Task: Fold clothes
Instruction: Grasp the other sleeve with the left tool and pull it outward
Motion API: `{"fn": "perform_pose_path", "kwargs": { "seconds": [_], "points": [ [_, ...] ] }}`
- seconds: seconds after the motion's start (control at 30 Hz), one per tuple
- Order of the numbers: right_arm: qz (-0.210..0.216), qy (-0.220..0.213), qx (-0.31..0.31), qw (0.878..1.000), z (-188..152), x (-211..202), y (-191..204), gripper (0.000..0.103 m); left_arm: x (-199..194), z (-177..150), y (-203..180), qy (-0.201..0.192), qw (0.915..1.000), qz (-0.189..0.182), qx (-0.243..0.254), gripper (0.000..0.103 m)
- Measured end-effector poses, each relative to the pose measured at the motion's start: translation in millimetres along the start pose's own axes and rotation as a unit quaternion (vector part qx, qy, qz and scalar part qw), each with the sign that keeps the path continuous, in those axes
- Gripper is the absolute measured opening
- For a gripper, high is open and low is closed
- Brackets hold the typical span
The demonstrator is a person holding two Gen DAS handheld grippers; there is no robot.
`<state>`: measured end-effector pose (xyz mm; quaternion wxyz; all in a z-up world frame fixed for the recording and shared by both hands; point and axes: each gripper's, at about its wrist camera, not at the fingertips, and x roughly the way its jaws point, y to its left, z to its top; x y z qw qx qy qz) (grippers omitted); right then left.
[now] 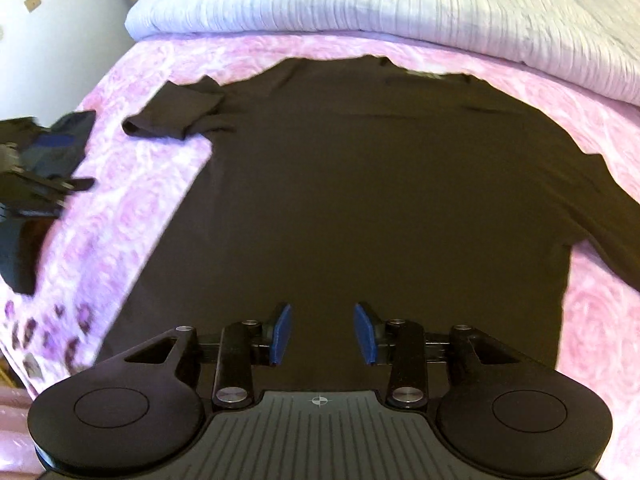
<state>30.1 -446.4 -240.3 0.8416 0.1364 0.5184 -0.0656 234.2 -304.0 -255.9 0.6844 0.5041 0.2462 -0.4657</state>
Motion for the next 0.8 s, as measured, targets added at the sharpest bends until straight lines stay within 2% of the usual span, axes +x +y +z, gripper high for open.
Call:
{"fn": "perform_pose_path", "kwargs": {
  "seconds": [0.1, 0.2, 0.37, 0.4, 0.43, 0.47, 0.5, 0.57, 0.6, 0.63, 0.67, 0.7, 0.77, 0.8],
  "points": [
    [-0.006, -0.003, 0.007, 1.000, 10, 5, 16, 0.040, 38, 7, -5, -0.027, 0.9966, 0.000, 0.078, 0.064],
    [-0.030, -0.004, 0.049, 0.998, 14, 1, 22, 0.040, 82, 16, -5, -0.048, 0.9898, -0.001, 0.134, 0.058],
    [-0.083, 0.015, 0.115, 0.990, 11, 10, 55, 0.041, 152, 28, -4, -0.067, 0.9716, 0.007, 0.227, 0.056],
    [-0.092, 0.024, 0.122, 0.988, 10, 16, 64, 0.041, 158, 27, -3, -0.077, 0.9685, 0.000, 0.237, 0.050],
    [-0.099, 0.032, 0.126, 0.987, 10, 21, 72, 0.041, 159, 26, 1, -0.092, 0.9672, -0.010, 0.237, 0.028],
    [-0.103, 0.037, 0.128, 0.986, 11, 23, 79, 0.041, 157, 25, 8, -0.104, 0.9687, -0.019, 0.225, 0.015],
    [-0.107, 0.042, 0.130, 0.985, 13, 25, 86, 0.041, 153, 24, 18, -0.117, 0.9722, -0.029, 0.201, 0.009],
    [-0.111, 0.044, 0.125, 0.985, 18, 28, 100, 0.041, 134, 24, 52, -0.143, 0.9843, -0.059, 0.085, 0.008],
    [-0.111, 0.043, 0.119, 0.986, 22, 30, 106, 0.041, 126, 24, 71, -0.150, 0.9868, -0.061, 0.016, 0.006],
    [-0.110, 0.042, 0.115, 0.986, 27, 31, 111, 0.041, 118, 21, 95, -0.157, 0.9846, -0.052, -0.057, 0.005],
    [-0.108, 0.041, 0.111, 0.987, 32, 33, 116, 0.041, 110, 17, 119, -0.162, 0.9772, -0.042, -0.130, 0.005],
    [-0.107, 0.039, 0.108, 0.988, 37, 35, 121, 0.041, 103, 10, 144, -0.164, 0.9648, -0.031, -0.203, 0.005],
    [-0.104, 0.034, 0.102, 0.989, 46, 39, 128, 0.041, 97, -12, 189, -0.151, 0.9301, 0.006, -0.335, 0.005],
    [-0.103, 0.031, 0.100, 0.989, 51, 42, 131, 0.041, 97, -26, 209, -0.138, 0.9095, 0.024, -0.391, 0.005]
  ]
}}
